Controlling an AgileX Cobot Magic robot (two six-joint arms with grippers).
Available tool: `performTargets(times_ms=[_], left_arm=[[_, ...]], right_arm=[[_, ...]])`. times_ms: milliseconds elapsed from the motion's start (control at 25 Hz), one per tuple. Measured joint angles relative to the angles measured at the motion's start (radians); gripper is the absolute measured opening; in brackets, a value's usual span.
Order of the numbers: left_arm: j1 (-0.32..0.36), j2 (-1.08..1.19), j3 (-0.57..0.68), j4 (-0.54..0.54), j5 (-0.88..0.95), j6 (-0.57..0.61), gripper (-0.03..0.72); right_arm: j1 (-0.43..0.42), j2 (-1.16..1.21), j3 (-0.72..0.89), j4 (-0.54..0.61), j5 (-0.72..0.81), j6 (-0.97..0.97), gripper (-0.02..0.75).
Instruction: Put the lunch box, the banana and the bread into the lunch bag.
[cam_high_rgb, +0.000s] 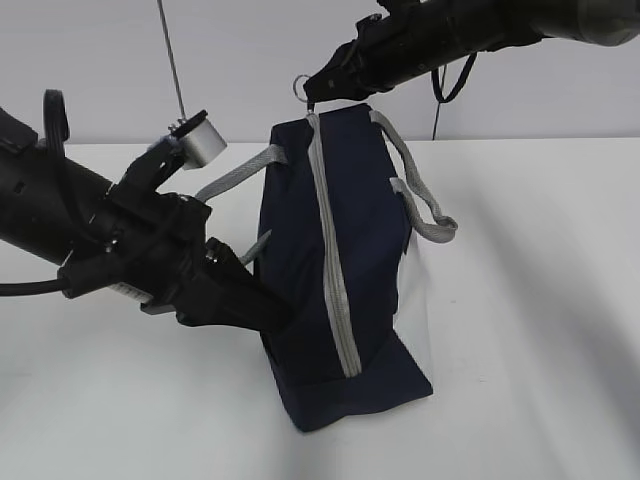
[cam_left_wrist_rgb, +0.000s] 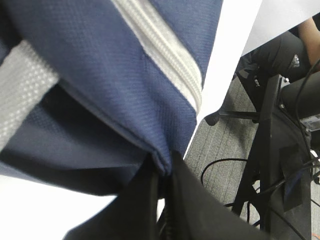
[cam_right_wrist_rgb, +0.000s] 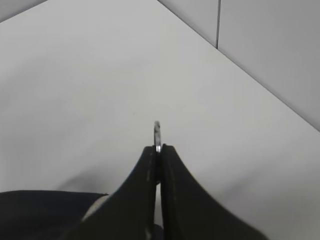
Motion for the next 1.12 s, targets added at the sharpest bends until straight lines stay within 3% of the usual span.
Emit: performTargets(times_ms=[160,360,480,720,880,1120], left_arm=[[0.007,0.000,0.000,0.004,0.011,-0.039,0.045],[0.066,-0.014,0.000,0.012,0.086,-0.197,0.391],[0.121,-0.068,0.000,-0.002,0.113,-0.283,0.483],[0.196,-0.169,-0.012,-0.143,0.011,-0.550,0.481],[0.197,-0.144,-0.094,-0.114,-0.094,-0.643,0.422],[0.197,-0.015,-0.265,-0.031,-0.177,-0.718,0.404]], right_arm=[[0.000,0.000,-0.018,0.000,0.034,0.000,-0.016],[-0.002,0.000,-0.053,-0.010,0.079,0.000,-0.016],[-0.007,0.000,-0.057,-0.012,0.099,0.000,-0.016],[-0.017,0.000,-0.061,-0.018,0.125,0.000,-0.016],[-0.017,0.000,-0.063,-0.018,0.134,0.000,-0.016],[-0.017,0.000,-0.063,-0.022,0.140,0.001,-0.007]])
